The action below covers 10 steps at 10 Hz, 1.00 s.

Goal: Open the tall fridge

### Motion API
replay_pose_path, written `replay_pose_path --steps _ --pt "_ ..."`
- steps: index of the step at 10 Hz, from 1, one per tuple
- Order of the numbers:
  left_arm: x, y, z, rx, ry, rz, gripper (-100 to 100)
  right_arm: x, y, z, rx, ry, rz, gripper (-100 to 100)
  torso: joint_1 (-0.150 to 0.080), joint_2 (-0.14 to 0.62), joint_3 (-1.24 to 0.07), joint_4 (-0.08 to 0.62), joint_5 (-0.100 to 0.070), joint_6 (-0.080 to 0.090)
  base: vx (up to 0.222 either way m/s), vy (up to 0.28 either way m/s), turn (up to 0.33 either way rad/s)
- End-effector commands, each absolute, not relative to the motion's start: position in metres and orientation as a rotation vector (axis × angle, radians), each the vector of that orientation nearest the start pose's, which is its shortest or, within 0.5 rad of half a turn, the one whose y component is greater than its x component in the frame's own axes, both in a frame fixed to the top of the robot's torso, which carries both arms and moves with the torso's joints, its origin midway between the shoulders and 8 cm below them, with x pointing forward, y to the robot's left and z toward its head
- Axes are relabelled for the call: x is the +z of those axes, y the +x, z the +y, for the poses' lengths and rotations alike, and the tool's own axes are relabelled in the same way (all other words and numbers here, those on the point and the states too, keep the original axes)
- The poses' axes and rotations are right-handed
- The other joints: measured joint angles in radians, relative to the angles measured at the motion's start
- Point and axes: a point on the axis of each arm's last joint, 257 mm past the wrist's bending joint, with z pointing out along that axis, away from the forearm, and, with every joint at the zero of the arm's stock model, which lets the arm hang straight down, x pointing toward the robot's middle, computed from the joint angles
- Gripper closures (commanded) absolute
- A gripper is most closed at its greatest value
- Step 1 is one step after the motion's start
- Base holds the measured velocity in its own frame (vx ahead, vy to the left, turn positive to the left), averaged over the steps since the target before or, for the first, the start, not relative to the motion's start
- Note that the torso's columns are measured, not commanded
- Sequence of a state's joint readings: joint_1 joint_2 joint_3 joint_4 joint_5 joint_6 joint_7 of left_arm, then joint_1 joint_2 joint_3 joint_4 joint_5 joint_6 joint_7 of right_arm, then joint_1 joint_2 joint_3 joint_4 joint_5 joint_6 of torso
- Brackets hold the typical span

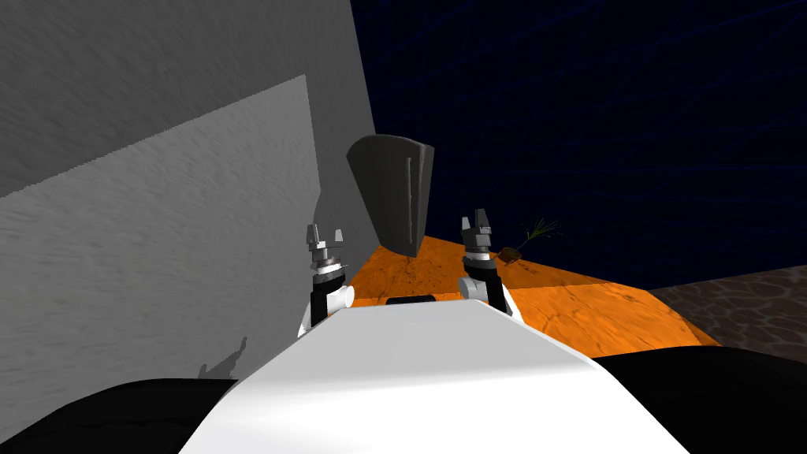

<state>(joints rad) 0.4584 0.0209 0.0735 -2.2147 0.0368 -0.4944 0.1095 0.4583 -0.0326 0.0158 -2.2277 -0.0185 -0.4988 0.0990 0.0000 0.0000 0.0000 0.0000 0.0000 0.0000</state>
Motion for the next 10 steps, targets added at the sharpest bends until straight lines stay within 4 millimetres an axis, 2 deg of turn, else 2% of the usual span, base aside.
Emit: replay_pose_path --steps 1,9,10 --pt "0.010 0.355 0.306 -1.359 -0.727 0.588 0 0.014 0.358 -0.271 1.249 0.622 0.663 0 0.000 0.040 -0.082 0.041 0.000 0.000 0.000 0.000 0.000" --pt "0.010 0.355 0.306 -1.359 -0.726 0.588 0 0.015 0.358 -0.271 1.249 0.622 0.663 0 0.000 0.618 -1.234 0.617 0.000 0.000 0.000 0.000 0.000" --pt "0.005 0.369 0.301 -1.392 -0.729 0.634 -100 0.015 0.358 -0.271 1.249 0.622 0.663 0 0.000 0.691 -1.382 0.691 0.000 0.000 0.019 -0.041 0.004"
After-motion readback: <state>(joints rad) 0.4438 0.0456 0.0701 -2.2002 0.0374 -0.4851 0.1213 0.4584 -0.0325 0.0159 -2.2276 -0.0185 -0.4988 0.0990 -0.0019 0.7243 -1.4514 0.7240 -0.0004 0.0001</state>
